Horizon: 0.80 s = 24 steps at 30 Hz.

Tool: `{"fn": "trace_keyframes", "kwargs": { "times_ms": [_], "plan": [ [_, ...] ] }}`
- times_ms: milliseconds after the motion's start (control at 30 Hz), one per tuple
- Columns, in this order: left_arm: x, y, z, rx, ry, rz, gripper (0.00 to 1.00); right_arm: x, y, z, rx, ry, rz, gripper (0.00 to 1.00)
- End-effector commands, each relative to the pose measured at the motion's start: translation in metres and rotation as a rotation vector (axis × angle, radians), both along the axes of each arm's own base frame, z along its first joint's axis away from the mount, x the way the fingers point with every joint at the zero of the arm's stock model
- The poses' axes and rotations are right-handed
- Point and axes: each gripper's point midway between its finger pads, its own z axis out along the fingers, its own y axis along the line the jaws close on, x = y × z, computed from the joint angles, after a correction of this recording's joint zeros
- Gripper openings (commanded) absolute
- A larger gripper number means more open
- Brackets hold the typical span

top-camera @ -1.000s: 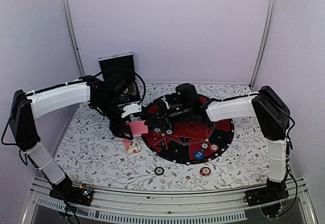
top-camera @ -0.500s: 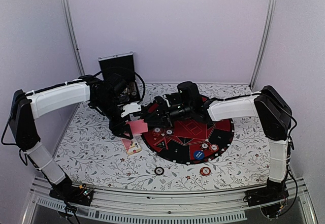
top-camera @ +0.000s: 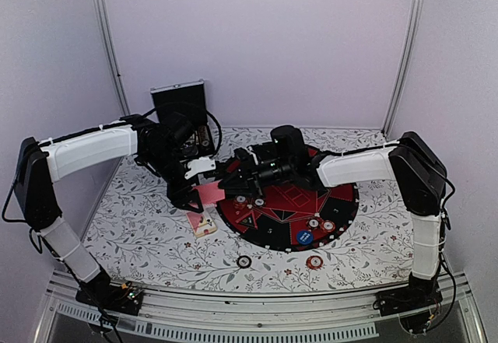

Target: Distribute texas hold em gaming equipment

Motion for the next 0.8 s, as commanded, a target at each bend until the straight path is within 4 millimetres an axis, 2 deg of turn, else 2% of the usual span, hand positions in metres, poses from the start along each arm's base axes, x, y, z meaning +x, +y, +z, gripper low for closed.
{"fn": "trace_keyframes", "kwargs": {
  "times_ms": [0, 333, 400, 467, 533, 767],
  "plan": [
    [0.007, -0.002, 0.008, -0.022, -0.005, 0.011, 0.43, -0.005, 0.005, -0.001, 0.017, -0.005, 0.026, 0.19],
    [0.007, -0.002, 0.011, -0.021, -0.007, 0.012, 0.42, -0.006, 0.013, -0.010, 0.018, 0.015, 0.040, 0.20],
    [0.007, -0.001, 0.010, -0.019, -0.006, 0.011, 0.42, -0.006, 0.013, -0.009, 0.022, 0.015, 0.037, 0.15],
    [0.006, 0.000, 0.010, -0.017, -0.005, 0.011, 0.42, -0.007, 0.011, -0.008, 0.026, 0.013, 0.035, 0.06],
    [0.006, 0.000, 0.009, -0.017, -0.002, 0.012, 0.42, -0.006, 0.008, -0.006, 0.030, 0.011, 0.030, 0.00],
    [0.006, 0.003, 0.008, -0.012, 0.000, 0.018, 0.42, 0.005, -0.021, 0.002, 0.031, 0.003, -0.023, 0.00]
  ]
}}
